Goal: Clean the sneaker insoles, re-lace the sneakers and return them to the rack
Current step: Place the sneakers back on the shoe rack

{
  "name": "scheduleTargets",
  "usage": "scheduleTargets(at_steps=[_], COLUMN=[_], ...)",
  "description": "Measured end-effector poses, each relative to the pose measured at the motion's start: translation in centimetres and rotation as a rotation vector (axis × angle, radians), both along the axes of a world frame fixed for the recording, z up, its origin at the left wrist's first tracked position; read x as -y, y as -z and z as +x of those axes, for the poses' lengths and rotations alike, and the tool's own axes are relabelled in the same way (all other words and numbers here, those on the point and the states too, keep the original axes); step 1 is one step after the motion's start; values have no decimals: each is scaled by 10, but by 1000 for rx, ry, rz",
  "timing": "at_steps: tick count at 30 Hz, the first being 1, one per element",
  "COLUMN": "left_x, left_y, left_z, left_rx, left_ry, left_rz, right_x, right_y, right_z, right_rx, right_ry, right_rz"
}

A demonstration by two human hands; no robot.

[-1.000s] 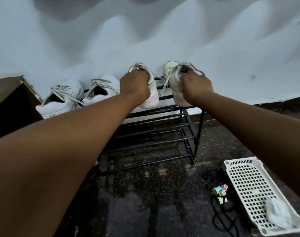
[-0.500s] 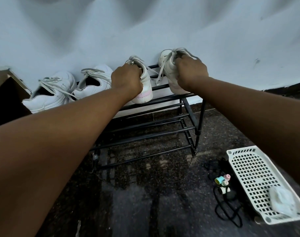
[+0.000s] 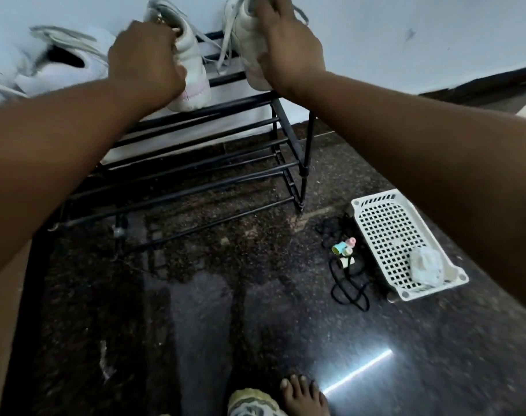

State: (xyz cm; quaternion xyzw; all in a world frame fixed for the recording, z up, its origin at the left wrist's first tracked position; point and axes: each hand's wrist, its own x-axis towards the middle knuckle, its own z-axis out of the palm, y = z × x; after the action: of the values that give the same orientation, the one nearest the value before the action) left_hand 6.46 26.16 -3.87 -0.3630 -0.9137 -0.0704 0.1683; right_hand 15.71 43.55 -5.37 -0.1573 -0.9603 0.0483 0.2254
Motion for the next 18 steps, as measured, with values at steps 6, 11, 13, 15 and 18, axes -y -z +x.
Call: scheduleTargets(at_steps=[6,11,13,15,18], left_x=[7,13,16,20,32], left_y=[15,33,38,51,87], left_z=[8,27,42,59,93], left_rx=[-84,-91,-151,-173,-132], left_ry=[-18,-71,-104,-123,-18], left_rz=[142,156,133,153,233], right_x=[-1,4,6,8,13], right_y=[18,46,61,83,147], right_z=[12,22,30,48,95], right_rx=[-111,-328,-492,-575,-452], right_ry=[43,-77,-133,-169,-25], right_rz=[-1,-102,-105,-172,-399])
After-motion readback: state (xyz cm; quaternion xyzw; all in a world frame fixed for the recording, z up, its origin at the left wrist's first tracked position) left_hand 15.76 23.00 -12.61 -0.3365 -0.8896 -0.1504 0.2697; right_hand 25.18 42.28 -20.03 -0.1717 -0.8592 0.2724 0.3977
